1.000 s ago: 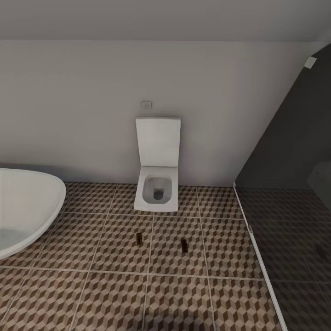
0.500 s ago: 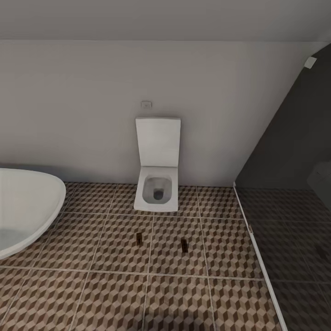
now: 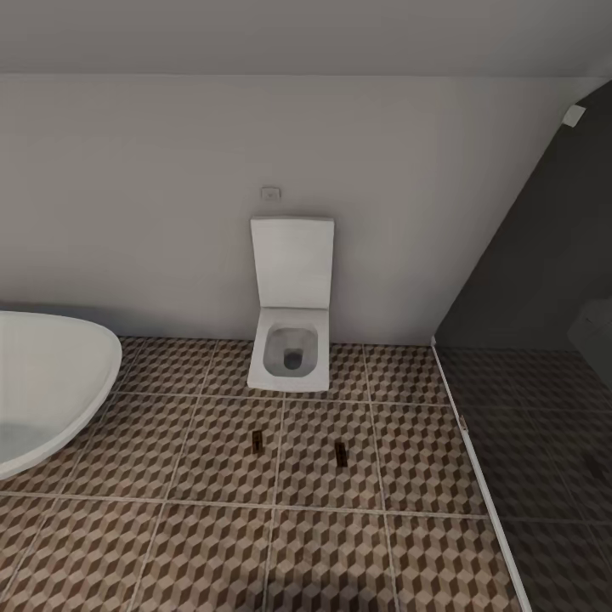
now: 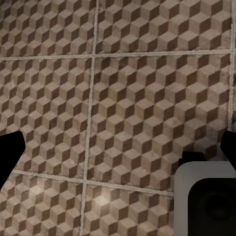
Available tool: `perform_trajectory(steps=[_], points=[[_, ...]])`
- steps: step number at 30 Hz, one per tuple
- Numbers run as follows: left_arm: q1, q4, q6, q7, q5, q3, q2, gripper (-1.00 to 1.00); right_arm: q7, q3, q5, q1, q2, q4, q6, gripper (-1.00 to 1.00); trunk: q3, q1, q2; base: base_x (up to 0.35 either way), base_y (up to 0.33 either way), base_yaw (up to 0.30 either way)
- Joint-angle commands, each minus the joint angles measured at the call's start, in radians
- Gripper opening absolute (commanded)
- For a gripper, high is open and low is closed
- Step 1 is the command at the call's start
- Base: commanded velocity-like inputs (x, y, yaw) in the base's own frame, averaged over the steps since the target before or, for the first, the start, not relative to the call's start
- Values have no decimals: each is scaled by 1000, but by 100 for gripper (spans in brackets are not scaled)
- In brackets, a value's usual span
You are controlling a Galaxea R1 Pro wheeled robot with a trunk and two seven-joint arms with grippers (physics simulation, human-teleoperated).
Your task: Take the four mousetraps from the cabinet in the bathroom and place them on the bathroom floor. Make sure all four end up on the same floor surface, and ensure that at least two of them are either under or directly next to the same bathroom sink.
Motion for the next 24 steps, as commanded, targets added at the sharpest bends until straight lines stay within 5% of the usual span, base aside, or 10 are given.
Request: perform_trajectory(steps=[1, 24], points=[[-1, 3, -4, 4, 3, -9, -1, 100, 4, 3, -4, -1, 0, 1, -3, 100, -1, 0, -2, 0, 0, 0], [-1, 3, -4, 4, 3, -9, -1, 100, 4, 2, -4, -1, 0, 1, -3, 100, -1, 0, -2, 0, 0, 0]])
